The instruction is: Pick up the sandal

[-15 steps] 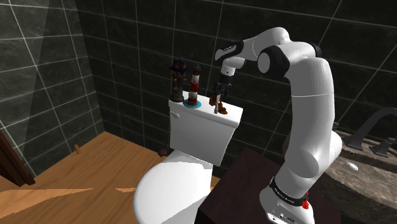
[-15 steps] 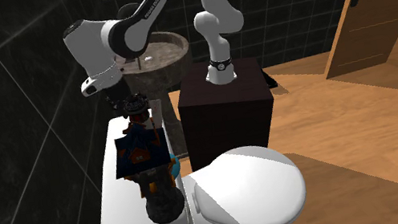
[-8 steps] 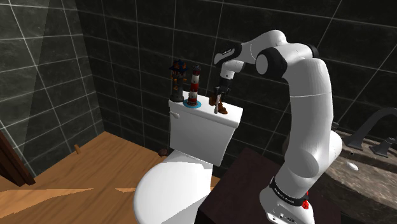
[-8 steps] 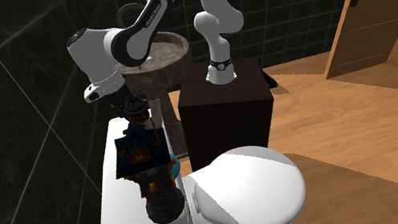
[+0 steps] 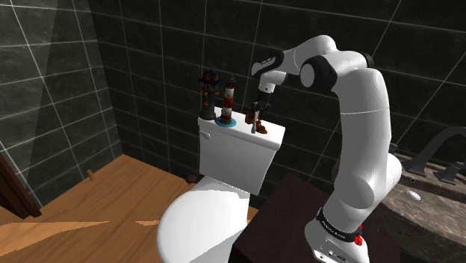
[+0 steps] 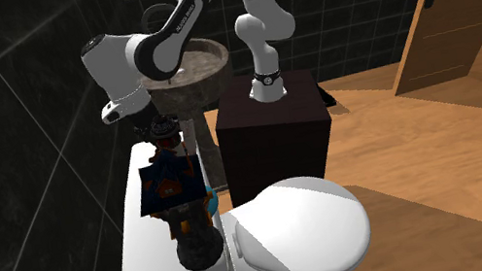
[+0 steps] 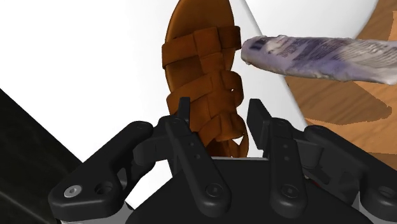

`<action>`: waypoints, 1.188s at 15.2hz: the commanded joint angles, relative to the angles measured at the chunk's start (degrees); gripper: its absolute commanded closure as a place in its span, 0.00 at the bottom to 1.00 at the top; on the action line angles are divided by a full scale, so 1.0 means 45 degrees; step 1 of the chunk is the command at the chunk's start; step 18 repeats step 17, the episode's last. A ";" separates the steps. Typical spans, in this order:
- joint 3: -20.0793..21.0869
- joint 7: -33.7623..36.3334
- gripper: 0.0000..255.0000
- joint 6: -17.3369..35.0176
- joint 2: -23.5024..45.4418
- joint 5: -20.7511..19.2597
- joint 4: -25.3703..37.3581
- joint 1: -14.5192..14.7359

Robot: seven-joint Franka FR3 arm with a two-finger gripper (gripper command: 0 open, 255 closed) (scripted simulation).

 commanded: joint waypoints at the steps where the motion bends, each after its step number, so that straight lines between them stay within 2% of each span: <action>1: -0.0015 0.0032 1.00 -0.0123 -0.0057 -0.0036 0.0037 0.0008; 15: -0.0216 0.0498 1.00 -0.2054 -0.0849 -0.0455 0.1278 0.0016; 18: -0.0217 0.0503 1.00 -0.2076 -0.0856 -0.0459 0.1295 0.0015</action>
